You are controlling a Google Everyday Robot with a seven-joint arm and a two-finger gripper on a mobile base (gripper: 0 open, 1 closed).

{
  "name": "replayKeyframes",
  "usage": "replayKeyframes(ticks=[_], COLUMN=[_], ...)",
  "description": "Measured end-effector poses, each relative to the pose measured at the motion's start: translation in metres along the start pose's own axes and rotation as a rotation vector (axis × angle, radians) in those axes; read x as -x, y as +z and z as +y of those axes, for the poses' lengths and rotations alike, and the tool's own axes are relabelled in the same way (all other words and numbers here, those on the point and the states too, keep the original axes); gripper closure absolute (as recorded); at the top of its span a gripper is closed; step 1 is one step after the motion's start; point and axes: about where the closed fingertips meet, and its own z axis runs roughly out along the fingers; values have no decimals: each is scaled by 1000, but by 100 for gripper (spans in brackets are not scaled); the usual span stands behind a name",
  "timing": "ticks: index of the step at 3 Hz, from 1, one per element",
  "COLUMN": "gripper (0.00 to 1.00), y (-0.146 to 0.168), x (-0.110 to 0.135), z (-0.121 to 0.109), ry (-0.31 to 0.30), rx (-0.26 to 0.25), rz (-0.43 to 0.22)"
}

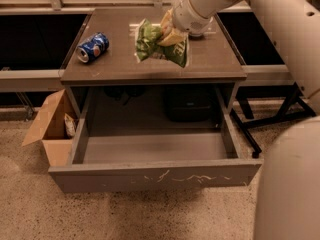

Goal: Pick green jalapeno chip bag from top drawer and place on counter

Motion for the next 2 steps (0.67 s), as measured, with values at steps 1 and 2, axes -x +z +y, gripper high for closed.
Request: replayKeyframes(ticks=[1, 2], gripper=[62, 38], y=[6, 14], x=[-18, -38], z=[-23, -32], ry=[32, 74], rx=[-22, -31], rz=[-36, -59])
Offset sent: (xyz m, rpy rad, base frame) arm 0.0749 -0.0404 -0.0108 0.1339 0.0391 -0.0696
